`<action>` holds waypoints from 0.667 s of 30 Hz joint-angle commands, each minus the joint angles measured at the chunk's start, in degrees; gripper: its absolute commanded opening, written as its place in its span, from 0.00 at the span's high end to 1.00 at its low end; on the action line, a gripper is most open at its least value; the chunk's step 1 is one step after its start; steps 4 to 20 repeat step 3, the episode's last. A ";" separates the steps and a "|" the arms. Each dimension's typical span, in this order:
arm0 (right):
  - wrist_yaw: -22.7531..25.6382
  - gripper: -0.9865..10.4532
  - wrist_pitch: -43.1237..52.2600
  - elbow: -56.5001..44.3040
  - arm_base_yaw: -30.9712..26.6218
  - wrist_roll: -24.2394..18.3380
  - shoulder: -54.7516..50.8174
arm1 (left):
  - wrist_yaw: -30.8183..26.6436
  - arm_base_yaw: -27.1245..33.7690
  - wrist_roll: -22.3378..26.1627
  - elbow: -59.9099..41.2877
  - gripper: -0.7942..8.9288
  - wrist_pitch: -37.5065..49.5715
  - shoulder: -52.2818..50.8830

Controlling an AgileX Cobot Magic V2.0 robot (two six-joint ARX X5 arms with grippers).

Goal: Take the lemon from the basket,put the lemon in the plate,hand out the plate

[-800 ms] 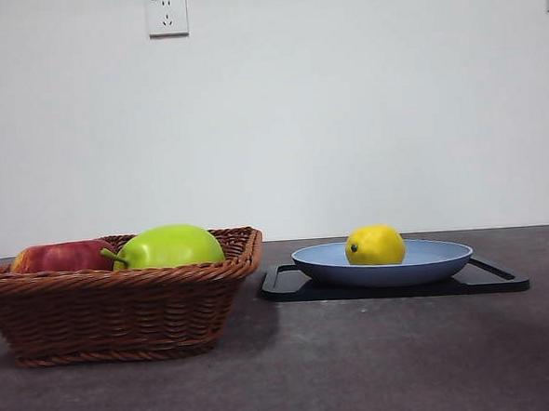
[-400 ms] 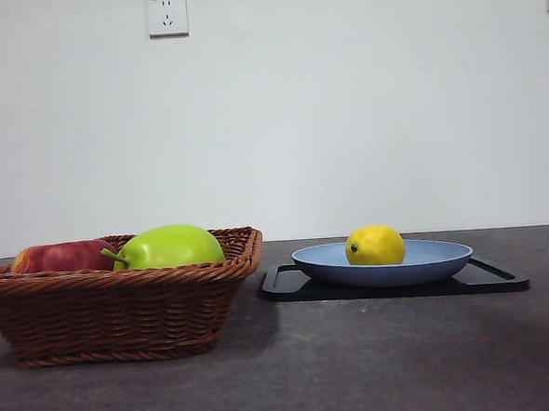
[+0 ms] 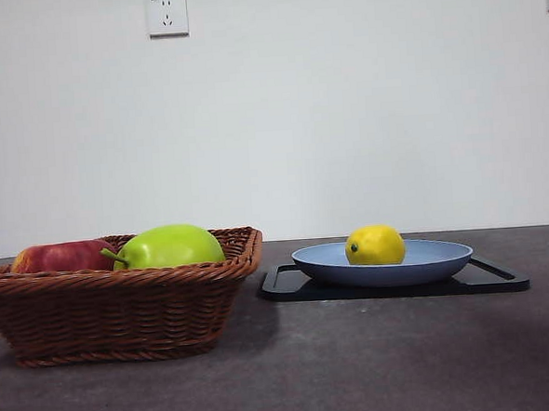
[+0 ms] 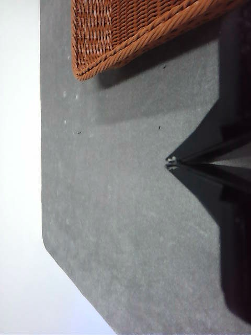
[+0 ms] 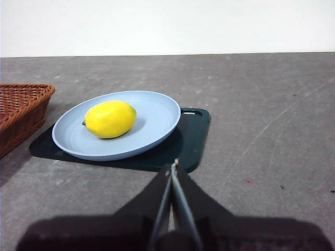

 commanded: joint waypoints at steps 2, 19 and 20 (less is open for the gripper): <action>-0.07 0.91 -0.07 -0.48 0.02 0.52 -0.20 | 0.09 0.13 -0.35 -0.59 0.91 0.46 -0.20; -0.07 0.91 -0.07 -0.48 0.02 0.52 -0.20 | 0.09 0.13 -0.35 -0.59 0.91 0.46 -0.17; -0.07 0.91 -0.07 -0.48 0.02 0.52 -0.20 | 0.09 0.13 -0.35 -0.59 0.91 0.46 -0.17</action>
